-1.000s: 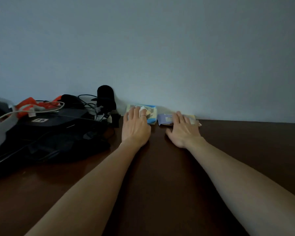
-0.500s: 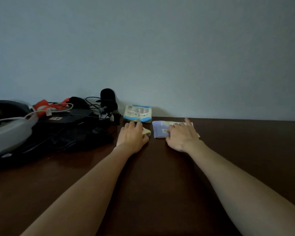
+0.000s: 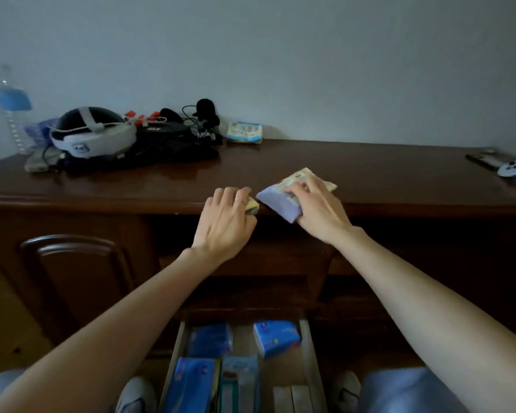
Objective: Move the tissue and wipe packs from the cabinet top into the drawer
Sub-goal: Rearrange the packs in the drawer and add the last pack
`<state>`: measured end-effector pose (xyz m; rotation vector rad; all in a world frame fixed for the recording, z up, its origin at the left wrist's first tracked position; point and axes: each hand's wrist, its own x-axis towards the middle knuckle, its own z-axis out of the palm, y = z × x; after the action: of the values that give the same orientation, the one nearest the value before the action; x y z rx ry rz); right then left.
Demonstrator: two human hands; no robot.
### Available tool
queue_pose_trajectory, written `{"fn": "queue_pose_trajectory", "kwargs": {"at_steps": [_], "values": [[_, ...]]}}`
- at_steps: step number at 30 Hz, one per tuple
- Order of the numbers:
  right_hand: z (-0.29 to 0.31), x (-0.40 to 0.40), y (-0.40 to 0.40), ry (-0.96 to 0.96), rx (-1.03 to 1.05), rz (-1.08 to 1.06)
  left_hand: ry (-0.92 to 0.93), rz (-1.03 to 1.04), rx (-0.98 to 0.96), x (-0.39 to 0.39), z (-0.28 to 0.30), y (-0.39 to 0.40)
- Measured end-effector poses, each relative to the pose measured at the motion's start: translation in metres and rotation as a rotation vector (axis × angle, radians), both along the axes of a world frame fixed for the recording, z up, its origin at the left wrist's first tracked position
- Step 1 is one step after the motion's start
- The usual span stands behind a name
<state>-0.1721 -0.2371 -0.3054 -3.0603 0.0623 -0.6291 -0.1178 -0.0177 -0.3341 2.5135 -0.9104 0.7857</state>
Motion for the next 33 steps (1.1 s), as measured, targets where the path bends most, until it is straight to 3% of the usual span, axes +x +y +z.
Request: {"fn": "queue_pose_trajectory", "kwargs": {"at_steps": [3,5,7,9,12,16,21,27,31,33], "values": [[-0.02,-0.037,0.02,-0.271,0.069,0.042,0.07,-0.06,-0.2,-0.043,-0.031,0.022],[-0.05,-0.07,0.032,-0.483,0.074,0.185,0.186,-0.062,-0.309,-0.063,-0.067,0.04],[-0.093,-0.1,0.047,-0.54,0.196,0.304,0.367,0.03,-0.424,-0.075,-0.112,0.057],[-0.139,-0.12,0.061,-0.372,0.535,0.259,0.668,0.156,-0.573,-0.081,-0.157,0.07],[-0.205,-0.118,0.071,0.14,1.081,-0.014,0.962,0.254,-0.727,-0.087,-0.21,0.082],[-0.288,-0.102,0.062,0.463,1.43,-0.393,1.046,0.294,-0.688,-0.087,-0.256,0.094],[-0.371,-0.101,0.074,0.649,1.474,-0.531,1.067,0.385,-0.601,-0.074,-0.293,0.096],[-0.404,-0.089,0.086,0.577,1.422,-0.56,1.034,0.447,-0.387,-0.075,-0.332,0.119],[-0.425,-0.086,0.089,0.473,1.428,-0.704,0.918,0.37,-0.188,-0.082,-0.342,0.12],[-0.431,-0.079,0.095,0.479,1.427,-0.652,0.884,0.344,-0.111,-0.084,-0.343,0.118]]}}
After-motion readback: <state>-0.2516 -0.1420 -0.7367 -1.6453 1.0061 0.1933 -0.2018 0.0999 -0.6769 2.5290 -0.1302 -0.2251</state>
